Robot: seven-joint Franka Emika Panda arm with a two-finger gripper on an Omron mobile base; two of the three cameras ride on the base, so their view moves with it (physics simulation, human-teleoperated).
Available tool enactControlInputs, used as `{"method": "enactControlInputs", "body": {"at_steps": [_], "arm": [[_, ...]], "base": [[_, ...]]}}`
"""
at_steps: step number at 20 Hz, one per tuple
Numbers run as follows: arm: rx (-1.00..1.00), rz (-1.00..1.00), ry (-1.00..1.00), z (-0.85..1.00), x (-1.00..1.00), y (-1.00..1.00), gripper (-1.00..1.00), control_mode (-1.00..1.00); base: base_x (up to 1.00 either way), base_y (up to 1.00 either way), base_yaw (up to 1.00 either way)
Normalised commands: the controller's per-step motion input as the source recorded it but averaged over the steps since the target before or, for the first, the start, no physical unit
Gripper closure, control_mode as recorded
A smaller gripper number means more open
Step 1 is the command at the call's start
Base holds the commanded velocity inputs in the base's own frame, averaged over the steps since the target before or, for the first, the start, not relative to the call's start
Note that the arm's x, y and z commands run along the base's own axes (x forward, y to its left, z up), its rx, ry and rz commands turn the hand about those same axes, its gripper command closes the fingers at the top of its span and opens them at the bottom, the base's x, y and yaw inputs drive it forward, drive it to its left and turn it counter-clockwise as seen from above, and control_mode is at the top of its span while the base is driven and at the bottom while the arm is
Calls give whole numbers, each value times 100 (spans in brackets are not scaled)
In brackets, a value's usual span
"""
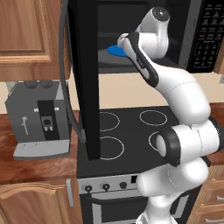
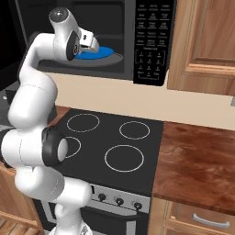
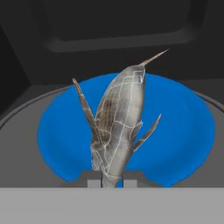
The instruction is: Transport the fish from the fridge to the microwave and turn on the microwave.
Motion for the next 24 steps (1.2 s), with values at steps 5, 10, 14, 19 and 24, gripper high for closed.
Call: {"method": "enactControlInputs", "body": {"at_steps": [5,10,14,19,24], "arm": [[-1,0,9,0,24,0,100,-100],[0,0,16,0,25,0,100,-100],[0,0,12,0,21,0,100,-100],[-1,0,7,0,11,0,100,-100],[-4,0,1,-3,2,0,100,-100]], "base": [[0,0,0],[0,0,0],[0,0,0],[0,0,0],[0,0,0]]}}
